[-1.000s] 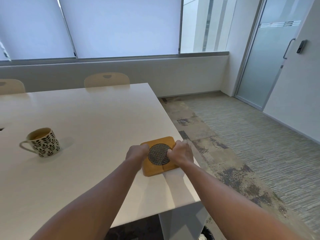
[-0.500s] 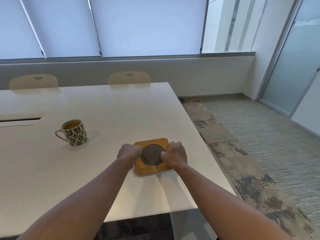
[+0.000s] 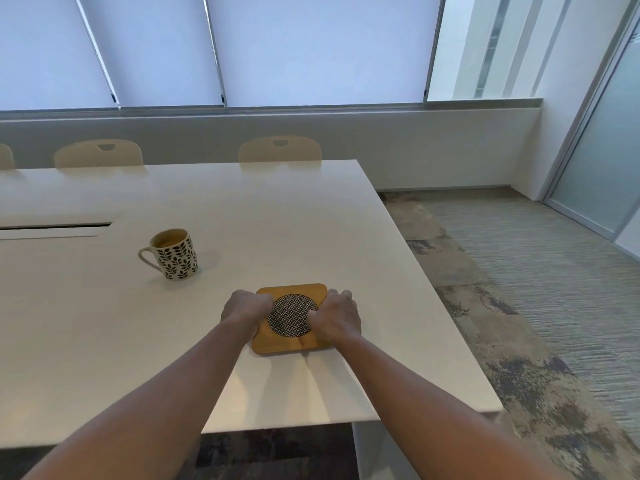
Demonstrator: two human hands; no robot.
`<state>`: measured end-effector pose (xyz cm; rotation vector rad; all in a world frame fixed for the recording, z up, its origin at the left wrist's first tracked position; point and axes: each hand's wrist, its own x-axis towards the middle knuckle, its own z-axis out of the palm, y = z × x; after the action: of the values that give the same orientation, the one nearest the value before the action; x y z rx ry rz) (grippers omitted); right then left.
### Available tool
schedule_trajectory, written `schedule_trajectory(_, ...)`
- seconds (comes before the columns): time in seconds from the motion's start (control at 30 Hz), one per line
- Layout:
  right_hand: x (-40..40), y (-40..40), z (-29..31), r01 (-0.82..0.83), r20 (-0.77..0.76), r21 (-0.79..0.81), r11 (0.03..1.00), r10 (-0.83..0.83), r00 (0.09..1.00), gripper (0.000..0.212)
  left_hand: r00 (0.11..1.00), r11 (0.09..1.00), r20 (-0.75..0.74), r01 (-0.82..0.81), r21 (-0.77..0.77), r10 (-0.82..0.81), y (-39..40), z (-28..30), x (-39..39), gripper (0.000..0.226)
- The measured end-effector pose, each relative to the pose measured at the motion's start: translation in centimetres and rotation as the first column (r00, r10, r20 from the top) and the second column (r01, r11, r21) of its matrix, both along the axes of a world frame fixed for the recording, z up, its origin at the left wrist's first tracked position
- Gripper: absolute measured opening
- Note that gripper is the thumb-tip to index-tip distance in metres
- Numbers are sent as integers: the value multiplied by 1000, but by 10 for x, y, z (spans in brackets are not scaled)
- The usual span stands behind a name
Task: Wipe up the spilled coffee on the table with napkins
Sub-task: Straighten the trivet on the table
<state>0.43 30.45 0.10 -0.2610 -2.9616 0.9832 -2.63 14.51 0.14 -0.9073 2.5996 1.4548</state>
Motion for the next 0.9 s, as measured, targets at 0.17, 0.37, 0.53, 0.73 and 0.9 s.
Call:
schedule_trajectory(0.17,3,-7,-2,-18,10,15,1000,17,1000,43,1000,1000,-2,-2,-22,2,-7,-4,3,15)
schedule_trajectory(0.37,5,-16,-3,-31,32,39,999,30,999,43,1000,994,11,-11,-109,12,-12,-8,5,17)
schedule_trajectory(0.53,6,-17,-6,-34,47,60,998,31,998,42,998,987,48,35,-156,-27,-13,-9,4,17)
schedule_trajectory(0.73,4,-20,-4,-54,98,69,996,47,994,46,995,978,61,93,-186,-83,-17,-11,5,13)
schedule_trajectory(0.9,-4,-24,4,-66,162,123,990,45,986,54,993,979,69,110,-170,-99,-27,-12,0,17)
